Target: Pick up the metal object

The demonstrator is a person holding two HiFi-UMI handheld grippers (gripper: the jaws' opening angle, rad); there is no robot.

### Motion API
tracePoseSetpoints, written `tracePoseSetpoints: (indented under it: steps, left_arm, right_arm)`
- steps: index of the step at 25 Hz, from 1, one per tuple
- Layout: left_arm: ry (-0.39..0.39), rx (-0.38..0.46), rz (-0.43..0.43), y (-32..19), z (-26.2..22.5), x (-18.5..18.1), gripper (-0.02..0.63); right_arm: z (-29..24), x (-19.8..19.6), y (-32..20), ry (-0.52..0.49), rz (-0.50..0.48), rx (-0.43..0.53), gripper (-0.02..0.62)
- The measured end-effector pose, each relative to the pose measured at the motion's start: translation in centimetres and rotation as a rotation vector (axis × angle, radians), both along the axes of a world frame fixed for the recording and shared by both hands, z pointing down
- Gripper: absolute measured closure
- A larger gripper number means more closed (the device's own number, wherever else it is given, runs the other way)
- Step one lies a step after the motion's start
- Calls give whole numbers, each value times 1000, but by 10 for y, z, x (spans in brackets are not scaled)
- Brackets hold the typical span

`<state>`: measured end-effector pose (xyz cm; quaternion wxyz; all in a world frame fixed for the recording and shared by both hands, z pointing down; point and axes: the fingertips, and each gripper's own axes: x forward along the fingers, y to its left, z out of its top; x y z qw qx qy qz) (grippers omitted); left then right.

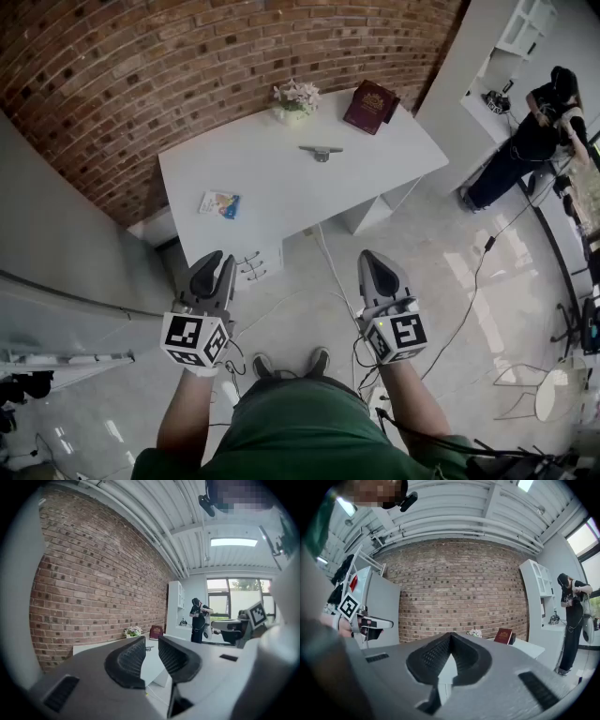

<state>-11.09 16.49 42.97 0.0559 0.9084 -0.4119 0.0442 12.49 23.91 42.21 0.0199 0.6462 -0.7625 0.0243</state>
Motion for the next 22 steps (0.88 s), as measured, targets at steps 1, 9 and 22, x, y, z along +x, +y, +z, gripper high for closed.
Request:
tracePoseSetpoints:
  steps: [1,9,22]
  left_arm:
    - [0,3,-5,3,-2,7,528]
    - [-15,24,-27,25,-11,63,528]
    - [-52,40,-43,22,-16,94,528]
  right_arm:
    - [0,8,2,-2,-4,3,594]
    - [0,53,18,-12,-52,11,593]
    - [7,97,8,-20,-46,-19,591]
